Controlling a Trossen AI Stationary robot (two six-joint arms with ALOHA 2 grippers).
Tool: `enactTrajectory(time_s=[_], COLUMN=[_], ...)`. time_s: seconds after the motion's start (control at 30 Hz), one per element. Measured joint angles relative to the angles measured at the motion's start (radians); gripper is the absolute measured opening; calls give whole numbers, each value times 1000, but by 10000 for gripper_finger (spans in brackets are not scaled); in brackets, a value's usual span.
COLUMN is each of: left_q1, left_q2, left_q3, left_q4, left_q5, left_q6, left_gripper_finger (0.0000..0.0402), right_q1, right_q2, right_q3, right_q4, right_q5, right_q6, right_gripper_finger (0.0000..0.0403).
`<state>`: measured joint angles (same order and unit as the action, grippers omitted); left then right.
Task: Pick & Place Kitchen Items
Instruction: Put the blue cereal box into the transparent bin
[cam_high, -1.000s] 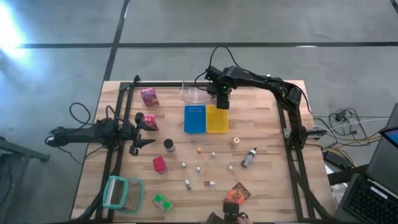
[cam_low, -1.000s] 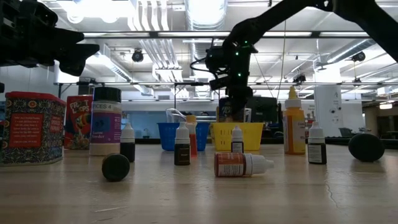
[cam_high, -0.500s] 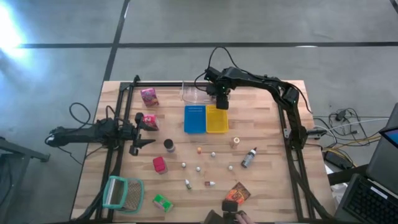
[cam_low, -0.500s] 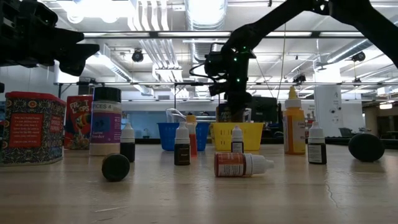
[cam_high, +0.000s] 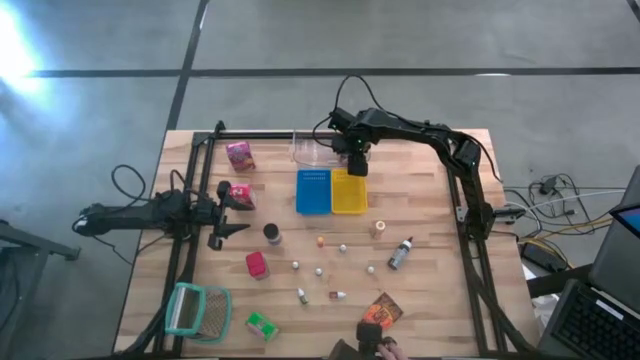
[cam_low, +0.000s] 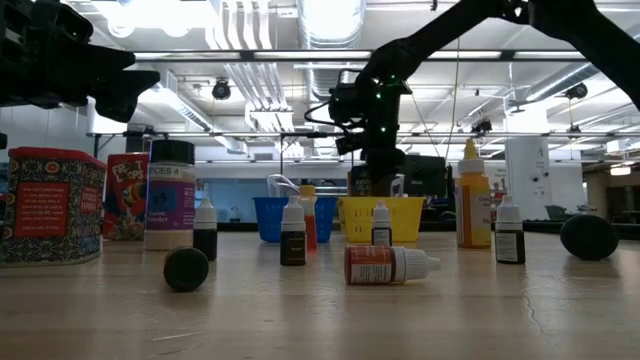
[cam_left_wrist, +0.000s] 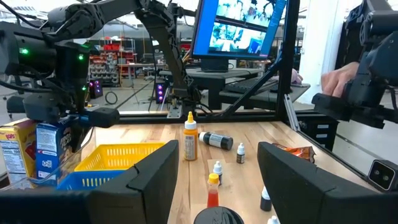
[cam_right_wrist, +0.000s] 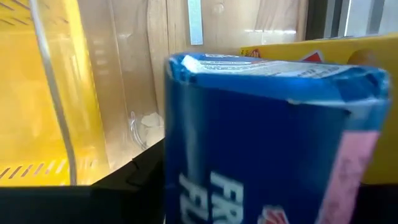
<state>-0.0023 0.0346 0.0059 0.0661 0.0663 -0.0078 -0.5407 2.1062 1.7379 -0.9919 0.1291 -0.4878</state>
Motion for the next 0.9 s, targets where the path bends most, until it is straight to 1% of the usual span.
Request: enactTrajectory(time_s=[0.13, 0.27, 0.53, 0.63, 0.73, 0.9], left_q1=[0, 0, 0, 0, 0, 0], left_q2=[0, 0, 0, 0, 0, 0], left_q3=[0, 0, 0, 0, 0, 0], left_q4=[0, 0, 0, 0, 0, 0], left_q5=[0, 0, 0, 0, 0, 0], left_q6=[0, 0, 0, 0, 0, 0], left_gripper_finger=[226, 226, 226, 226, 226, 226], right_q1=[4, 8, 35, 40, 34, 26], right_q2=[-32, -73, -235, -282, -277, -204], right_q3=[11, 19, 21, 21, 20, -2], right_q4=[-2, -7, -29, -12, -15, -17], right_q5=[0, 0, -2, -5, -2, 0], right_q6=[0, 11, 121, 129, 156, 166], right_gripper_finger=[209, 203, 183, 180, 183, 182])
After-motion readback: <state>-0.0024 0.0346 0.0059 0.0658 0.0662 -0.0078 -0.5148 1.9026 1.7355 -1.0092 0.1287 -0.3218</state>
